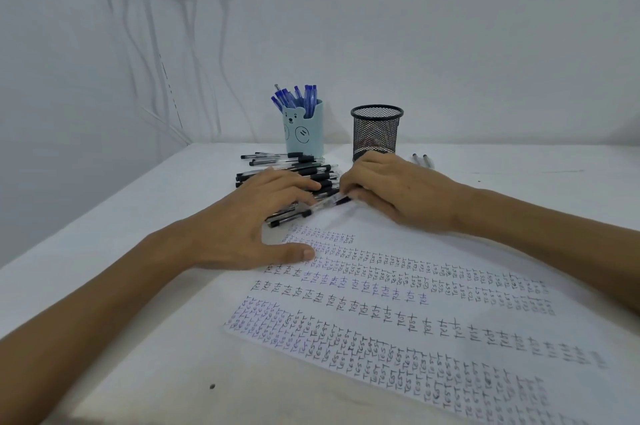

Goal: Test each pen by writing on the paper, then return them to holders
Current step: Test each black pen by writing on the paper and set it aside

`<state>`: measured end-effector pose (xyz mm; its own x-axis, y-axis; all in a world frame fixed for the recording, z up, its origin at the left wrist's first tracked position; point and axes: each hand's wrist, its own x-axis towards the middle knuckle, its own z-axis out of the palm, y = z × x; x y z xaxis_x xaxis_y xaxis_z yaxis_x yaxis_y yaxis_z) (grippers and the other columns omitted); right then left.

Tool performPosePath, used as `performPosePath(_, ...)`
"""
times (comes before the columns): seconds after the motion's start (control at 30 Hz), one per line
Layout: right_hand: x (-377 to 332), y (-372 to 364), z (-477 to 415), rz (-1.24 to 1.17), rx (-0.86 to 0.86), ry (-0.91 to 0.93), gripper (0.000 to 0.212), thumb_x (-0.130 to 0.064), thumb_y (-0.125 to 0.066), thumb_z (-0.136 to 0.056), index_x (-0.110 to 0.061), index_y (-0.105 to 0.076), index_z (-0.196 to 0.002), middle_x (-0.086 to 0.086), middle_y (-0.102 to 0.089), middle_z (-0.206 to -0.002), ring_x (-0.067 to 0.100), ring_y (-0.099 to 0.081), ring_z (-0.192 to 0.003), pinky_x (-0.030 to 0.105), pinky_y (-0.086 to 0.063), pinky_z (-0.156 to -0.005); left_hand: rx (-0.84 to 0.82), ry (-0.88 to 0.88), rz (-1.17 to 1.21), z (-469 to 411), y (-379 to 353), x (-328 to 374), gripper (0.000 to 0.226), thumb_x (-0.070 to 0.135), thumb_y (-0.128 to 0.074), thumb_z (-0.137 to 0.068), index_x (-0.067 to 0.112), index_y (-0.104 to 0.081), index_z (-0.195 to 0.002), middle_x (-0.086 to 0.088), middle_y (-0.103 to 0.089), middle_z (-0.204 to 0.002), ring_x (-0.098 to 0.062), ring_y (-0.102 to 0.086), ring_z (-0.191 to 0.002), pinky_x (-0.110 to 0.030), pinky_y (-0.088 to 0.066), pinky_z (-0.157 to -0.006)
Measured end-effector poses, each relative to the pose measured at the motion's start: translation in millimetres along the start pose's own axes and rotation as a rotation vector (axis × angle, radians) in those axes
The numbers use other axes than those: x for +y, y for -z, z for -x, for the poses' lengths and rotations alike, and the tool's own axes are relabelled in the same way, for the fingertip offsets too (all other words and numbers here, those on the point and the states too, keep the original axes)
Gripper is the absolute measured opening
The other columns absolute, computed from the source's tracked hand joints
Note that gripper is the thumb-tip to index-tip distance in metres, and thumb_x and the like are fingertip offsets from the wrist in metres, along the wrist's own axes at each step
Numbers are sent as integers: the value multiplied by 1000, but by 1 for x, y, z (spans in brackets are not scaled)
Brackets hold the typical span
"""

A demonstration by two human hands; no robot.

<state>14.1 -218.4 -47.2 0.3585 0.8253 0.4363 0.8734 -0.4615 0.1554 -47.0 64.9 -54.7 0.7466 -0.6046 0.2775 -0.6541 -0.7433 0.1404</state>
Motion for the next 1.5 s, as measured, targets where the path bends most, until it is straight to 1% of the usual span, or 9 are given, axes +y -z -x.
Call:
performPosePath(0.13,-9,4,5,-198,81,-219,25,-32,-37,-101,-15,-52,-89,-3,-51,-82,16,-44,-81,21,-29,-72,7,-19,26,0,2,4,69,73,-61,-88,36,-49,-146,28,-36,-158,5,-24,-150,-29,-22,-125)
performPosePath(0.33,-20,9,-2,-241,108,-361,84,-82,-45,-83,0,-38,-64,10,-35,-59,14,-28,-58,21,-26,-59,6,-68,33,-1,0,8,63,67,-64,-91,35,-53,-143,25,-41,-155,-3,-30,-149,-37,-28,-124)
performPosePath(0.57,-14,5,-6,-376,264,-370,41,-36,-38,-110,-14,-60,-84,-10,-53,-58,13,-47,-52,18,-33,-53,-23,-134,11,-3,0,11,54,67,-62,-93,38,-58,-139,22,-42,-157,-4,-29,-152,-50,-20,-126)
performPosePath(0.67,-11,8,-7,-367,210,-352,16,-27,-36,-110,-20,-50,-114,-2,-57,-69,23,-54,-61,37,-46,-57,-16,-141,18,-1,-1,9,51,67,-62,-93,40,-60,-136,21,-42,-157,-7,-27,-153,-53,-21,-125)
performPosePath(0.73,-13,11,-6,-347,157,-353,9,-26,-37,-109,-27,-44,-104,2,-57,-73,23,-52,-62,41,-45,-59,-12,-139,7,-1,0,9,50,68,-61,-93,43,-60,-136,20,-39,-159,-8,-23,-155,-55,-19,-126)
performPosePath(0.9,-25,16,-6,-351,120,-488,66,-70,-52,-92,-12,-40,-63,-4,-38,-56,10,-32,-52,26,-28,-55,-19,-143,-41,1,1,9,45,66,-57,-95,42,-57,-134,21,-36,-161,-10,-16,-157,-54,-10,-128)
performPosePath(1.03,-28,13,-4,-376,215,-501,74,-70,-60,-86,-12,-33,-49,-2,-27,-46,12,-24,-47,29,-24,-52,-17,-135,-32,2,3,9,41,61,-58,-96,40,-58,-131,22,-35,-161,-11,-15,-157,-53,-11,-127)
performPosePath(1.23,-29,17,-5,-633,295,-499,64,-59,-58,-95,-10,-36,-61,-4,-32,-55,11,-29,-52,19,-28,-52,-35,-118,-35,0,-2,13,64,73,-54,-93,39,-48,-147,23,-32,-163,-7,-14,-158,-53,-8,-129)
performPosePath(1.5,-24,12,-13,-1023,311,-687,62,-50,-34,-108,-9,-74,-83,12,-55,-65,21,-53,-62,31,-50,-61,-82,-74,-7,0,-3,11,72,78,-55,-89,41,-47,-150,27,-29,-163,-2,-7,-157,-51,-9,-130)
